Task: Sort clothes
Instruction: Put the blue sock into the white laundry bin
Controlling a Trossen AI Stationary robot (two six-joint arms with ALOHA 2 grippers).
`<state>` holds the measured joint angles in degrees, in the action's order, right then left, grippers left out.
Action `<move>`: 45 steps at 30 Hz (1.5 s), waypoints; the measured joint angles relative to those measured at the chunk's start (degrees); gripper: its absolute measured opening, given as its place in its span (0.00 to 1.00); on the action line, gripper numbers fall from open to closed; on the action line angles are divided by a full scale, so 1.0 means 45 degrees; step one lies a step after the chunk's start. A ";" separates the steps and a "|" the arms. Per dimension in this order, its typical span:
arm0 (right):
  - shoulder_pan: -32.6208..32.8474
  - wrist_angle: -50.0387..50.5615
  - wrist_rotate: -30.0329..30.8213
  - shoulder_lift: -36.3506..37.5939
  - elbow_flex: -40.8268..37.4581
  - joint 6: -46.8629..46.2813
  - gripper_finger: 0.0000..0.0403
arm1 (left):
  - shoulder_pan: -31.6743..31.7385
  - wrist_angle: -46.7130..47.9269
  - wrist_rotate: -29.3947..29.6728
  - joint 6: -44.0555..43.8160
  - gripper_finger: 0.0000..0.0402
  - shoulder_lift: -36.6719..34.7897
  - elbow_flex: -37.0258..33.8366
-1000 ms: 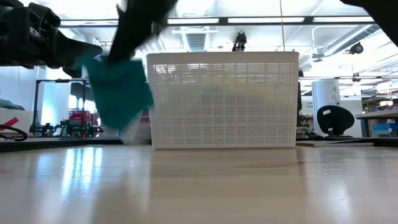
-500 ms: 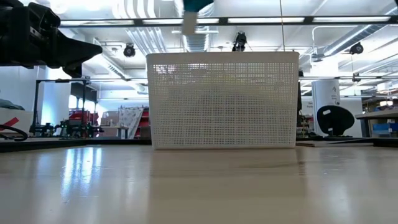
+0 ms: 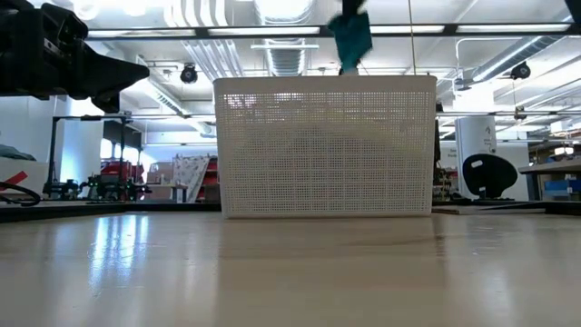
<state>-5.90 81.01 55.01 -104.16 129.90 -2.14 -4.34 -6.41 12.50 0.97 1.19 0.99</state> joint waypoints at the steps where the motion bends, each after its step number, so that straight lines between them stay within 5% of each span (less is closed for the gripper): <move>1: -0.0375 -0.0020 -0.0150 -0.0016 -0.0269 -0.0009 0.02 | 0.0000 0.0004 -0.0002 0.0001 0.00 0.0000 0.0000; 17: -0.4719 -0.5125 -0.6396 -0.0038 -0.6279 0.0343 0.02 | 0.0000 0.0027 -0.0002 0.0053 0.00 0.0000 0.0000; 24: -0.5304 -0.5421 -0.7235 -0.0034 -0.8028 -0.0860 0.04 | 0.0000 0.0022 -0.0002 0.0053 0.00 0.0000 0.0000; 31: -0.5414 -0.6514 -0.8343 -0.0090 -0.9276 -0.1009 0.18 | 0.0000 0.0013 -0.0002 0.0053 0.00 0.0000 0.0000; 45: -0.5458 -0.6865 -0.9862 -0.0763 -0.9401 -0.1100 0.40 | 0.0000 0.0019 -0.0002 0.0053 0.00 0.0000 0.0000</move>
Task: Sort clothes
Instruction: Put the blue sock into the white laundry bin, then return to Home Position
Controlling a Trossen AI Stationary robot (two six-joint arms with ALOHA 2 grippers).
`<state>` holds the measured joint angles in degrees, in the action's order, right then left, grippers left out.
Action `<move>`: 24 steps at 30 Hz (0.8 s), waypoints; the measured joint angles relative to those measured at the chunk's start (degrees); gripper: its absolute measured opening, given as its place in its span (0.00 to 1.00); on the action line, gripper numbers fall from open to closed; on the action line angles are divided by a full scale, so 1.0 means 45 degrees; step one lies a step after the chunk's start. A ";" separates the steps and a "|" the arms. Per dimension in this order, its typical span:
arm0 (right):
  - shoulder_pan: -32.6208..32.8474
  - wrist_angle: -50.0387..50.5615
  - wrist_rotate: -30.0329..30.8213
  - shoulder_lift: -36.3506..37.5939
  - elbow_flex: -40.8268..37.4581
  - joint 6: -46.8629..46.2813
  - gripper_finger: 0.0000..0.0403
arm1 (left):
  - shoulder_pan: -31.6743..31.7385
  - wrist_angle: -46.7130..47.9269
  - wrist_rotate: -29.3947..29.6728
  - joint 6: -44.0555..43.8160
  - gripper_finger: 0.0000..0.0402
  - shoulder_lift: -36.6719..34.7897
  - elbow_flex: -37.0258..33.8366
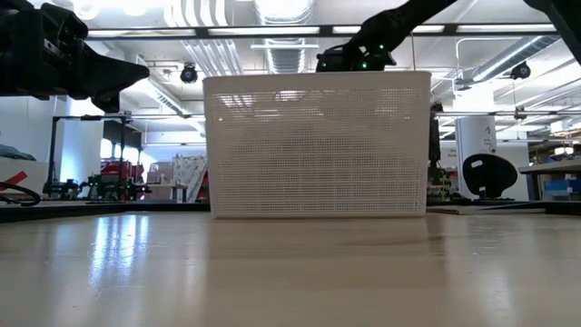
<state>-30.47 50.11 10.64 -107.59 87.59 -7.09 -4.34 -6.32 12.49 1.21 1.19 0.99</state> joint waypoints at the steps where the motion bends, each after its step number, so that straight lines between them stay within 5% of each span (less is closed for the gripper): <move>1: -0.0032 -0.0059 -0.0265 0.0000 0.0000 0.0013 0.41 | 0.0000 -0.0001 0.0002 0.0000 0.00 0.0000 0.0000; 11: -0.0066 -0.0371 -0.0928 -0.0141 0.0256 0.0323 0.51 | 0.0000 0.0032 0.0000 0.0000 0.00 0.0000 0.0000; 24: 0.0312 0.1370 -0.0920 0.0117 0.3237 0.0597 0.68 | 0.0000 0.0037 0.0000 0.0000 0.00 0.0000 0.0000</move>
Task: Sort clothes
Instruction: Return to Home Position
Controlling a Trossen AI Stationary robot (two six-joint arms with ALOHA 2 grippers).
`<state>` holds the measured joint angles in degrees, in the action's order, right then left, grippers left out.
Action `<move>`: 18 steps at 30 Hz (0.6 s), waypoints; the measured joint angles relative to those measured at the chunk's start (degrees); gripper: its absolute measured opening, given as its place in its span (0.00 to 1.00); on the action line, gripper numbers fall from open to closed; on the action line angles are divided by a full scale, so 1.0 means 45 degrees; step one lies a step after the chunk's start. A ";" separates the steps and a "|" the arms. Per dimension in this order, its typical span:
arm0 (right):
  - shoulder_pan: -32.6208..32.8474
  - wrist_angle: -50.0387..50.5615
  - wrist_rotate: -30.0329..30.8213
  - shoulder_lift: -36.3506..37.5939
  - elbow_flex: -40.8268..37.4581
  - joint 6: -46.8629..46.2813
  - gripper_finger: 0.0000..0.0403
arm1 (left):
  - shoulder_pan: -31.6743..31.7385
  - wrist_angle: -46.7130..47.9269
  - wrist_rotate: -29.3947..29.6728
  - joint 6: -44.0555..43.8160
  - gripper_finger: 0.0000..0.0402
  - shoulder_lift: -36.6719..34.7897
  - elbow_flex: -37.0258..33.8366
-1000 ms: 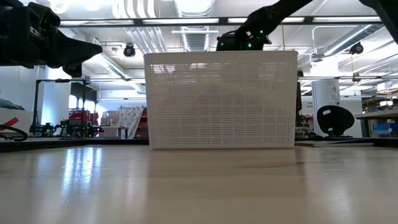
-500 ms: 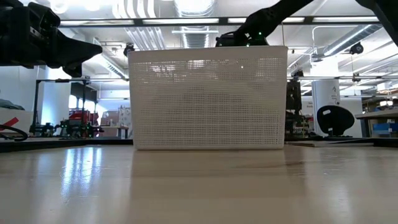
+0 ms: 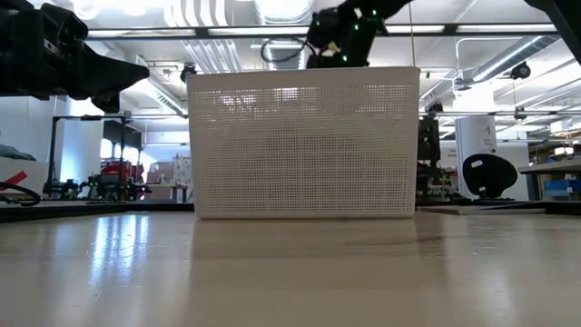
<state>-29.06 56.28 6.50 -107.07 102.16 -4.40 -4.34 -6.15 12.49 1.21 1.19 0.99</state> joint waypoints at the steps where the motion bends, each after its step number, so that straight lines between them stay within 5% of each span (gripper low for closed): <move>1: 0.0050 0.0088 0.0015 0.0002 0.0269 0.0070 0.69 | 0.0000 -0.0001 0.0000 0.0000 0.00 0.0000 0.0000; 11: 0.0706 0.1605 0.0230 0.0062 0.3549 0.0801 0.72 | 0.0000 -0.0005 0.0000 0.0000 0.00 0.0000 0.0000; 18: 0.1814 0.2004 0.1101 0.0624 0.4554 0.2077 0.48 | 0.0000 0.0040 0.0000 0.0123 0.00 0.0000 0.0000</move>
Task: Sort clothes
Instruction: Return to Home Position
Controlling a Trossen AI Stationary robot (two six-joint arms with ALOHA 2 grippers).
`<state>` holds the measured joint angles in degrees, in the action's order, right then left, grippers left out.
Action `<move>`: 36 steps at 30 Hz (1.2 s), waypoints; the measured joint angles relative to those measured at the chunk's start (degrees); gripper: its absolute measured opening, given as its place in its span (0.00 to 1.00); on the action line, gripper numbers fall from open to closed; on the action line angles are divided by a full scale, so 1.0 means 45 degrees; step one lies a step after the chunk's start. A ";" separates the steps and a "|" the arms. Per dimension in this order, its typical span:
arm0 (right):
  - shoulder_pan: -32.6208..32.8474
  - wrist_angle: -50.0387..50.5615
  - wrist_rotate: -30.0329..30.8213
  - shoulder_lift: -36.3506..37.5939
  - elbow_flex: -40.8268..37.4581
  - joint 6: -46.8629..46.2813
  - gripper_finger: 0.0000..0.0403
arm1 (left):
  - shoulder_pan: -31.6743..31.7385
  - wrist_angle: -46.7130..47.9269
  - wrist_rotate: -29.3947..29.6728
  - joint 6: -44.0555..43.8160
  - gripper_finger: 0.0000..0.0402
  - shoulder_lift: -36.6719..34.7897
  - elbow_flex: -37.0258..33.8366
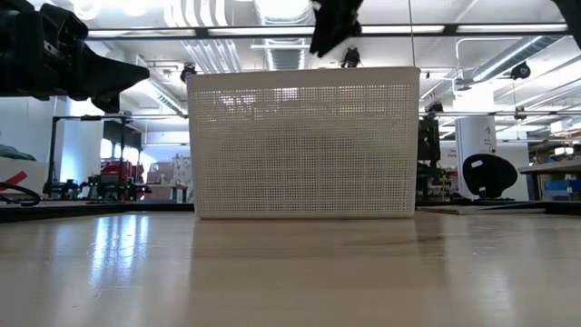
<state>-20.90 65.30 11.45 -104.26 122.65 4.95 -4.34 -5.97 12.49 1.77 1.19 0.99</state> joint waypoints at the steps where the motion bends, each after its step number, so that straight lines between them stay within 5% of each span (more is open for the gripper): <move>1: 0.0250 0.0009 0.0097 0.0107 -0.0009 0.0213 0.42 | 0.0000 0.0014 0.0000 0.0030 0.00 0.0000 0.0000; 6: 0.1396 0.0293 0.0129 0.0601 -0.0170 0.0804 0.08 | 0.0000 0.0004 0.0000 0.0047 0.00 0.0000 0.0000; 8: 0.1961 0.0298 0.0172 0.0859 -0.0276 0.0890 0.03 | 0.0000 0.0004 0.0000 0.0057 0.00 -0.0001 0.0000; 16: 0.4208 -0.2072 0.1162 0.2879 -0.2634 0.1621 0.00 | 0.0000 -0.0029 0.0000 0.0202 0.00 -0.0267 0.0010; 36: 0.5484 -1.2272 0.0997 1.2325 -1.6620 0.1039 0.00 | 0.0000 0.0798 0.0103 -0.0235 0.00 -0.0262 0.0010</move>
<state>3.78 10.08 15.94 -48.80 47.86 9.62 -4.34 -2.38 12.95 0.71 0.01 1.04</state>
